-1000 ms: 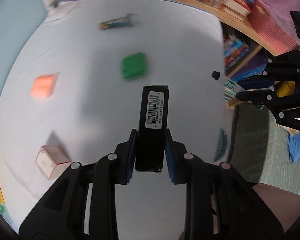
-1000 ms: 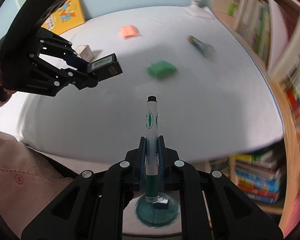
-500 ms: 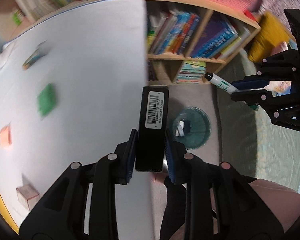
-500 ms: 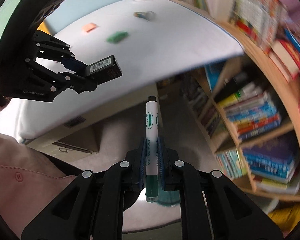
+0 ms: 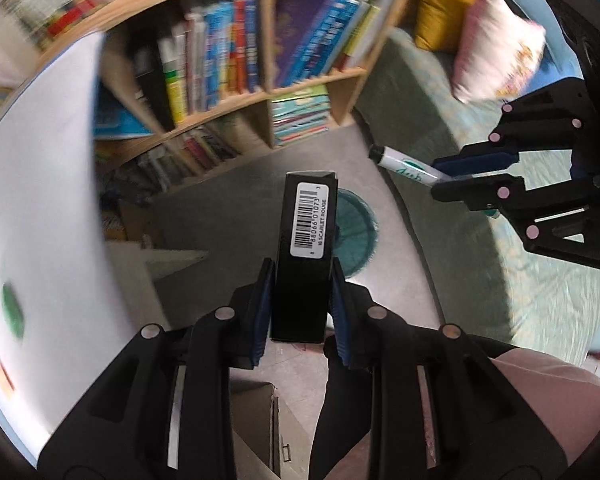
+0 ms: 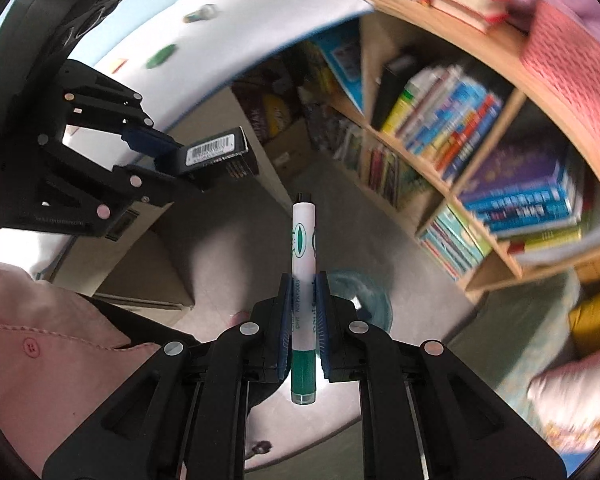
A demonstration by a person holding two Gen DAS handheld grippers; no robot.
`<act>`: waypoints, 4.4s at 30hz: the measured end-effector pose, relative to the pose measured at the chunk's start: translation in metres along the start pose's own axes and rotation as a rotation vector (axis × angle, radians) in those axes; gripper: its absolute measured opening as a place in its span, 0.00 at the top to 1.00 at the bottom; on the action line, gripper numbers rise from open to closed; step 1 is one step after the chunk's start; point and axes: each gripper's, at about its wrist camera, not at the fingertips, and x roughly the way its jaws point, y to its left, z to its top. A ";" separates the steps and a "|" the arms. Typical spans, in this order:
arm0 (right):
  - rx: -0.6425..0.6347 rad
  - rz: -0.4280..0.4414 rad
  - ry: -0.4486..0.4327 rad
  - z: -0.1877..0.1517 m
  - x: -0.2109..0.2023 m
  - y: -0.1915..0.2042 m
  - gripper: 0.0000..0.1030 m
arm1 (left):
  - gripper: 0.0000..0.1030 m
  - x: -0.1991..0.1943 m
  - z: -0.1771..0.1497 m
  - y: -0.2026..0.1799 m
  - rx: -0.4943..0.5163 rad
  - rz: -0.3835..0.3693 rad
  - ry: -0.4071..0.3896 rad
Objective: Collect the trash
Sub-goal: 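Carry the black box and green marker off the table toward the teal wastebasket, then open both tools over the teal wastebasket to drop the box and marker, then move both open tools back over the table, then grasp the white-red box with the left tool while the right tool grasps the green bag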
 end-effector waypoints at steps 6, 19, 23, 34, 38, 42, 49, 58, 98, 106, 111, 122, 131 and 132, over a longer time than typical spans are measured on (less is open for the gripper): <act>0.097 -0.023 0.005 -0.028 -0.004 -0.011 0.88 | 0.76 0.017 0.011 -0.032 0.103 -0.036 0.035; 0.220 -0.038 0.008 -0.059 -0.006 -0.021 0.88 | 0.76 0.041 0.025 -0.065 0.228 -0.071 0.083; 0.228 -0.042 0.009 -0.059 -0.008 -0.023 0.88 | 0.76 0.045 0.028 -0.069 0.242 -0.077 0.087; 0.235 -0.092 -0.003 -0.056 -0.015 -0.034 0.57 | 0.35 0.044 0.034 -0.073 0.247 -0.052 0.038; 0.225 -0.101 0.012 -0.055 -0.014 -0.035 0.53 | 0.35 0.047 0.034 -0.073 0.247 -0.046 0.048; 0.232 -0.107 0.007 -0.053 -0.014 -0.035 0.46 | 0.35 0.046 0.033 -0.071 0.236 -0.048 0.049; 0.244 -0.146 -0.007 -0.050 -0.016 -0.035 0.27 | 0.34 0.043 0.029 -0.064 0.215 -0.020 0.038; 0.156 -0.154 -0.016 -0.030 -0.010 -0.027 0.21 | 0.26 0.023 0.014 -0.038 0.140 0.035 -0.012; -0.523 0.093 0.027 0.207 0.069 0.159 0.14 | 0.17 -0.070 -0.169 0.184 -0.736 0.275 -0.119; -0.638 0.114 0.054 0.245 0.094 0.196 0.13 | 0.14 -0.083 -0.207 0.216 -0.909 0.325 -0.128; -0.685 0.123 0.072 0.266 0.109 0.213 0.13 | 0.14 -0.089 -0.230 0.233 -0.991 0.344 -0.124; -0.730 0.136 0.109 0.297 0.136 0.236 0.13 | 0.11 -0.103 -0.255 0.253 -1.076 0.366 -0.147; -0.768 0.147 0.132 0.312 0.152 0.249 0.13 | 0.11 -0.119 -0.263 0.268 -1.142 0.372 -0.202; -0.771 0.148 0.135 0.313 0.153 0.250 0.13 | 0.11 -0.121 -0.265 0.270 -1.147 0.376 -0.203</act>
